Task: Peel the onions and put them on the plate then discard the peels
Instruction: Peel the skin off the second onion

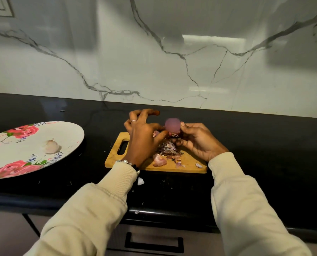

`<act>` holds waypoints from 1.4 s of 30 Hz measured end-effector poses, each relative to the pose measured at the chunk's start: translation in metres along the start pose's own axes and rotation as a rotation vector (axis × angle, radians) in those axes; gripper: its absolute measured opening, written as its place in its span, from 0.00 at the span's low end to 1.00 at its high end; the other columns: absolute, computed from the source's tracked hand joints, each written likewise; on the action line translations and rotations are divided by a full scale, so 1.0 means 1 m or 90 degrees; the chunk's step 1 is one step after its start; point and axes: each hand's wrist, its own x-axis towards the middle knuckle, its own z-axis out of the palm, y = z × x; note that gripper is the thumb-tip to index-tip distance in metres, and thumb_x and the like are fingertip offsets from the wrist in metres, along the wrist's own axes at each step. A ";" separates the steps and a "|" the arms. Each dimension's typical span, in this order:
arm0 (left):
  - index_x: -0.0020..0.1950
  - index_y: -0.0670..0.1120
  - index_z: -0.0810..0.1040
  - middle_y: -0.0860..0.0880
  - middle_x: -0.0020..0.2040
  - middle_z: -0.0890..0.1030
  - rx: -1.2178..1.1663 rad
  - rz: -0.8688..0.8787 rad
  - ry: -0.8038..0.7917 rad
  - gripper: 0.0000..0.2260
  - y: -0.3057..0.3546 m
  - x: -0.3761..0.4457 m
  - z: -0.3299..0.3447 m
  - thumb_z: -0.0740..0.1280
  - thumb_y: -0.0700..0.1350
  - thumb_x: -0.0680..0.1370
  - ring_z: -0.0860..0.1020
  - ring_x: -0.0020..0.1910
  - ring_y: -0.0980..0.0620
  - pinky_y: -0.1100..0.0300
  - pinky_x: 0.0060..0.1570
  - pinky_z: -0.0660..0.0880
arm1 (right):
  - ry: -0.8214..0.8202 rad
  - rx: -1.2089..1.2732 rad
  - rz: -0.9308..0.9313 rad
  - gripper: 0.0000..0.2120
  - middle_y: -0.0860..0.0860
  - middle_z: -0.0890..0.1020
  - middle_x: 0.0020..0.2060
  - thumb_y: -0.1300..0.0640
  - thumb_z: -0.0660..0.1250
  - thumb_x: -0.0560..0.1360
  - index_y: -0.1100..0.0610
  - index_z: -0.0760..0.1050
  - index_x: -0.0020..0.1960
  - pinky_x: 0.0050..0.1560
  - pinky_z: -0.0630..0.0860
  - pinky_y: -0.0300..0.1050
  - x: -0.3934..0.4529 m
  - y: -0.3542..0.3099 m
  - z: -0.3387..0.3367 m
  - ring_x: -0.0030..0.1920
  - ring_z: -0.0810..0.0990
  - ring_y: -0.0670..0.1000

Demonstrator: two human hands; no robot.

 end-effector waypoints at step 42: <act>0.56 0.44 0.77 0.46 0.64 0.69 -0.004 0.009 -0.061 0.08 0.004 0.000 0.006 0.63 0.46 0.81 0.63 0.62 0.48 0.56 0.53 0.56 | 0.100 -0.010 0.025 0.13 0.61 0.83 0.36 0.56 0.67 0.79 0.66 0.77 0.53 0.29 0.80 0.43 -0.003 0.000 0.008 0.31 0.82 0.55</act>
